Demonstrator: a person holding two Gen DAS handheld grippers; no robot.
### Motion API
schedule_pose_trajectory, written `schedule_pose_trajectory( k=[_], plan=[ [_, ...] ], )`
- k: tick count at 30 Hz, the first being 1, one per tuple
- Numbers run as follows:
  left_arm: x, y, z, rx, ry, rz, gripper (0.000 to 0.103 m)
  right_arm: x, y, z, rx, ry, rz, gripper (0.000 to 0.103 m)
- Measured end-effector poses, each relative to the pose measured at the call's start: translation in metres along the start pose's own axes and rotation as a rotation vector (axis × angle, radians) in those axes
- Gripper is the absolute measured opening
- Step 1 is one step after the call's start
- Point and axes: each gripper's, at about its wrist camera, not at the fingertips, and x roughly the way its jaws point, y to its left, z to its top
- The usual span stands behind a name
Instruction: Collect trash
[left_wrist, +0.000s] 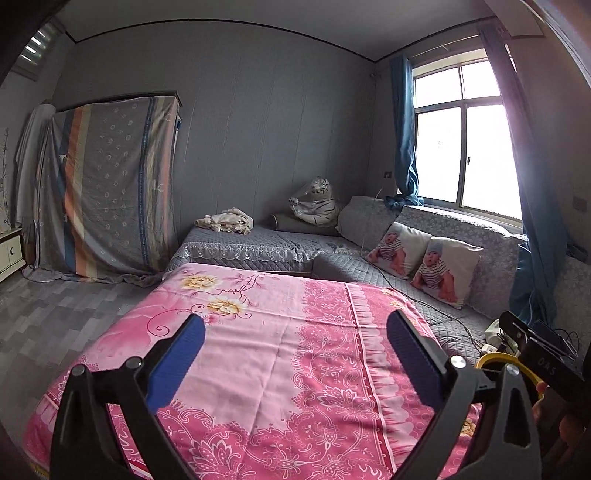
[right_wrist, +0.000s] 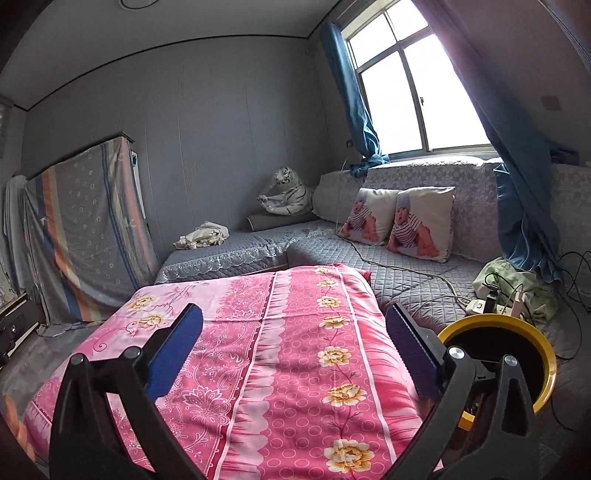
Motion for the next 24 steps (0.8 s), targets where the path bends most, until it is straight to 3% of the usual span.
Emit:
schedule_pose_trajectory(
  k=[24],
  plan=[
    [0.005, -0.004, -0.006, -0.025, 0.024, -0.022, 0.095, 0.009, 0.008, -0.018, -0.030, 0.082, 0.001, 0.095]
  ],
)
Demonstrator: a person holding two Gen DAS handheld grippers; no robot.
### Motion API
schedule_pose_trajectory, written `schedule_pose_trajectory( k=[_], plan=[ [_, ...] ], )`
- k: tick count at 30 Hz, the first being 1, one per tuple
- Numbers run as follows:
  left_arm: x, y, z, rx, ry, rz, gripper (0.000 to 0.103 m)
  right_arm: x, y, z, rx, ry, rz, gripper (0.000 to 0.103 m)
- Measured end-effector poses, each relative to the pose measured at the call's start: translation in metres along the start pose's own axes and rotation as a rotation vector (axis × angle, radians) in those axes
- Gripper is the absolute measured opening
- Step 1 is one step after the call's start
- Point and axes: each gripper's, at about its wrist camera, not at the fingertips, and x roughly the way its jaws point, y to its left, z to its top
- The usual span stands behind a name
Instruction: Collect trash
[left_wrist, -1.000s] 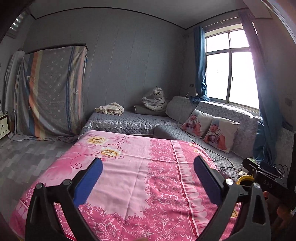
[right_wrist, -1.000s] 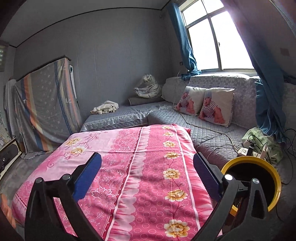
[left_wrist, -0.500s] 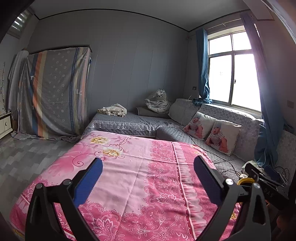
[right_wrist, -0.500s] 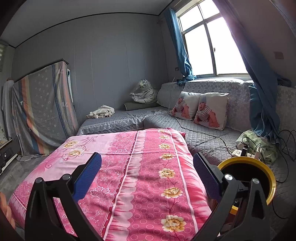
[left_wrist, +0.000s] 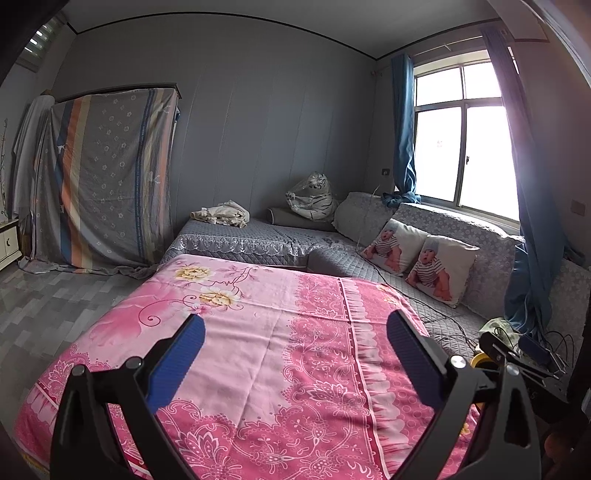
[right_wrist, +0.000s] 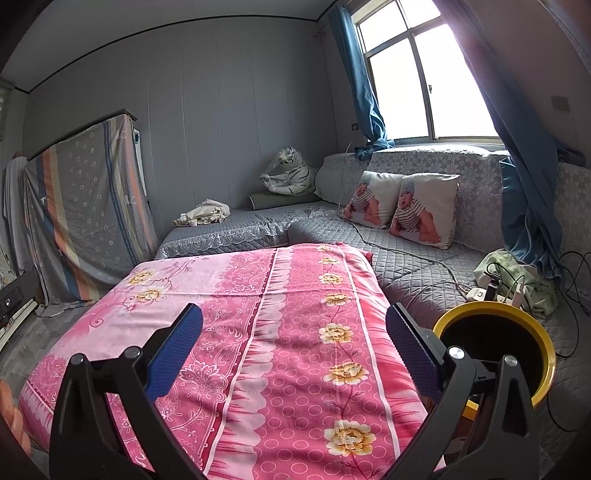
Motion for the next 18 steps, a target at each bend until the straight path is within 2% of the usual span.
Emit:
schedule_pose_trajectory(
  k=[18],
  plan=[
    [0.0033, -0.0007, -0.0049, -0.008, 0.012, -0.002, 0.095, 0.0016, -0.0009, -0.0023, 0.003, 0.005, 0.000, 0.095]
  ],
)
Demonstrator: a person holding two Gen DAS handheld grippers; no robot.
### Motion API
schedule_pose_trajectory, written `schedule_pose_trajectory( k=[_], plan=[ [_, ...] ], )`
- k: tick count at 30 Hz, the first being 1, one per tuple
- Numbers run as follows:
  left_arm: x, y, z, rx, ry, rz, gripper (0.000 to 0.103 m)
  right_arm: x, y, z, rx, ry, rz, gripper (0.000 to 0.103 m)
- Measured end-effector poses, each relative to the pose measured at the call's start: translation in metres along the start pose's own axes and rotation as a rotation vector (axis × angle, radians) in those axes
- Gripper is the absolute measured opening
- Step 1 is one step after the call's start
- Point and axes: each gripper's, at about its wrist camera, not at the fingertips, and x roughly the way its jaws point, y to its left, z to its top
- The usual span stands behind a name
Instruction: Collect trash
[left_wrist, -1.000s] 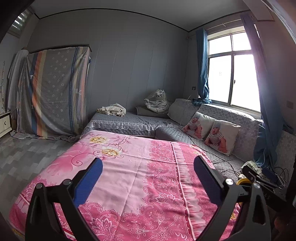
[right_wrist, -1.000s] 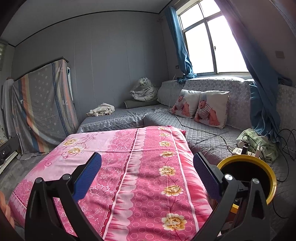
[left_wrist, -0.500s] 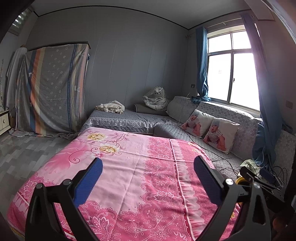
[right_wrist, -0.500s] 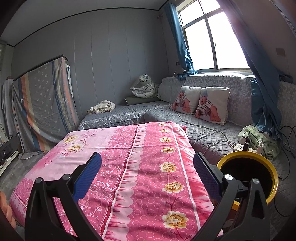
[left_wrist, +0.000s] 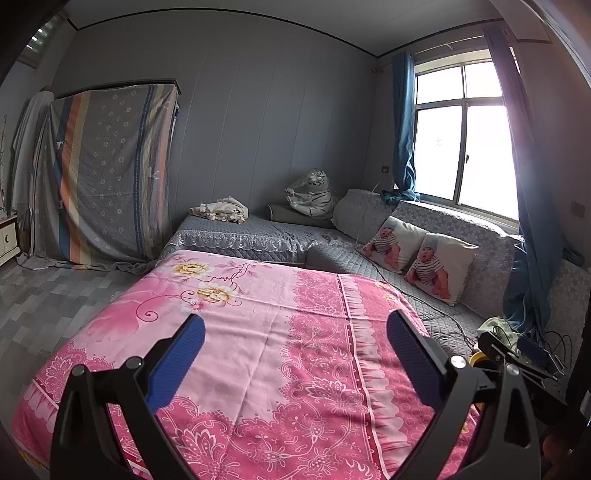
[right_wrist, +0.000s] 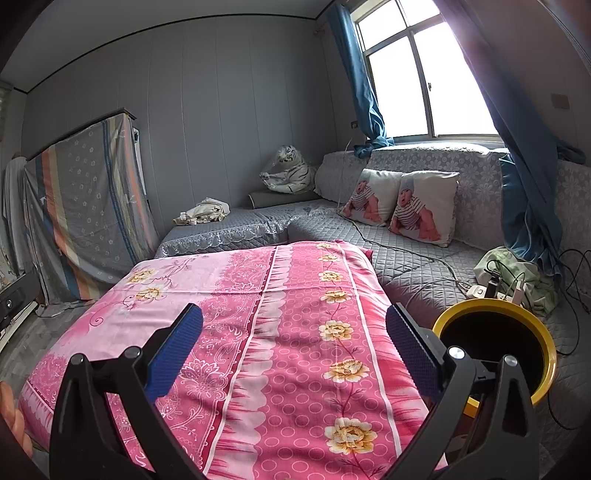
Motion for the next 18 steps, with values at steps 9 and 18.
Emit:
schedule_pose_trajectory(
  k=[9, 18],
  plan=[
    [0.0013, -0.0033, -0.0012, 0.006, 0.003, -0.005, 0.095, 0.0010, -0.0001, -0.0037, 0.003, 0.005, -0.001, 0.095],
    [0.0046, -0.0052, -0.0039, 0.010, 0.010, -0.007, 0.095, 0.0027, -0.0022, -0.0056, 0.014, 0.011, -0.007, 0.095]
  ],
)
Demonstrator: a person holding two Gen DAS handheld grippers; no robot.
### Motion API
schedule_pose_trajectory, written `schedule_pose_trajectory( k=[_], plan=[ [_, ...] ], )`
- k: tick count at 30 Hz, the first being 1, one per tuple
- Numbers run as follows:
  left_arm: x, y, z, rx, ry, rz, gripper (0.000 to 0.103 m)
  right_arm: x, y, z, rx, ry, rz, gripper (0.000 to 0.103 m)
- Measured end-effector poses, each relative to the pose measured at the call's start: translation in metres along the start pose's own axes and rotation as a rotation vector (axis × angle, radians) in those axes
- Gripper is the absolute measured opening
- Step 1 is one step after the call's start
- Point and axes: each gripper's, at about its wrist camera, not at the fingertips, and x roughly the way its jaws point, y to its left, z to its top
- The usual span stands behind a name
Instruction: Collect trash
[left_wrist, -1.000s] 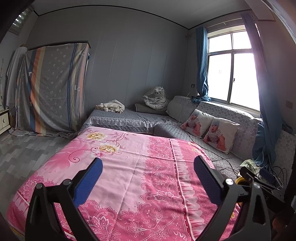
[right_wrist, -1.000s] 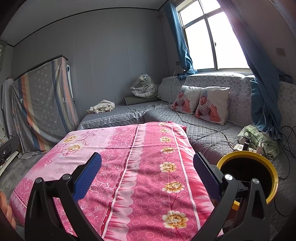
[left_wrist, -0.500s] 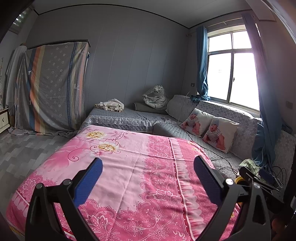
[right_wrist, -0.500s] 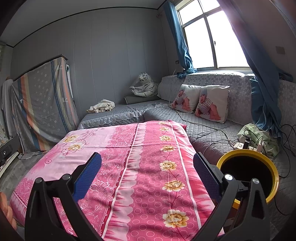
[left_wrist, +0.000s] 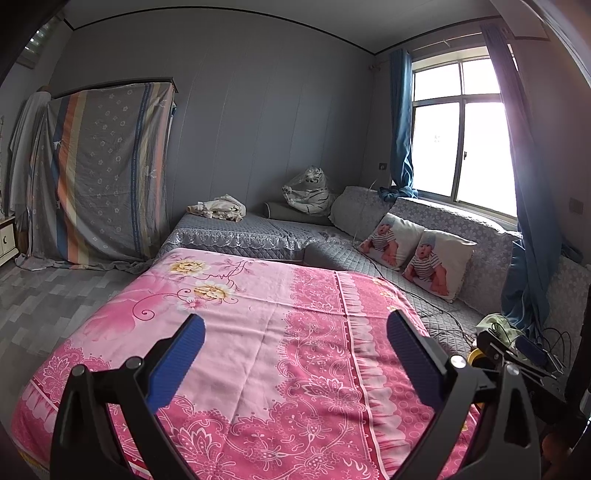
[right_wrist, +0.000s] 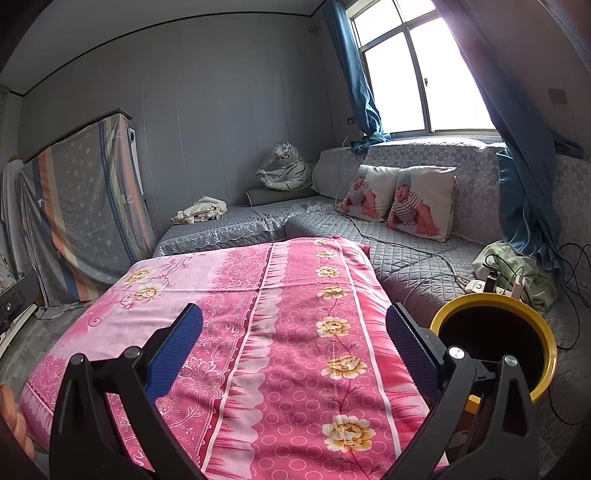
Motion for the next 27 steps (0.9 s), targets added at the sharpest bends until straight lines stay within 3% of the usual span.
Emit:
schedule_pose_trajectory(
  k=[27],
  plan=[
    [0.0070, -0.0033, -0.0023, 0.013, 0.021, -0.003, 0.095, 0.0046, -0.0030, -0.0004, 0.016, 0.026, 0.001, 0.095]
  ],
)
